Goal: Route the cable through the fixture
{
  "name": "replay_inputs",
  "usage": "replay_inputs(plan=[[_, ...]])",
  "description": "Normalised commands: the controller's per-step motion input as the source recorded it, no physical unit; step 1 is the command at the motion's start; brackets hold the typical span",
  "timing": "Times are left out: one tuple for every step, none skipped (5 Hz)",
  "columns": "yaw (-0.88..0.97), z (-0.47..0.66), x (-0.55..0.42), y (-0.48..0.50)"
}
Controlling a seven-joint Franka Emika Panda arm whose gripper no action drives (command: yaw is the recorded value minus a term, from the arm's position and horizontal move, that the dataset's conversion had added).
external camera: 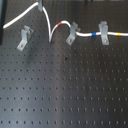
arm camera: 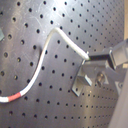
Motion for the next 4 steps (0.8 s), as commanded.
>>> replay_inputs(plan=[[-0.43,0.16,-0.285,-0.058],[-0.18,0.15,-0.328,-0.022],[0.0,0.26,-0.372,0.14],[0.06,0.34,-0.405,0.172]])
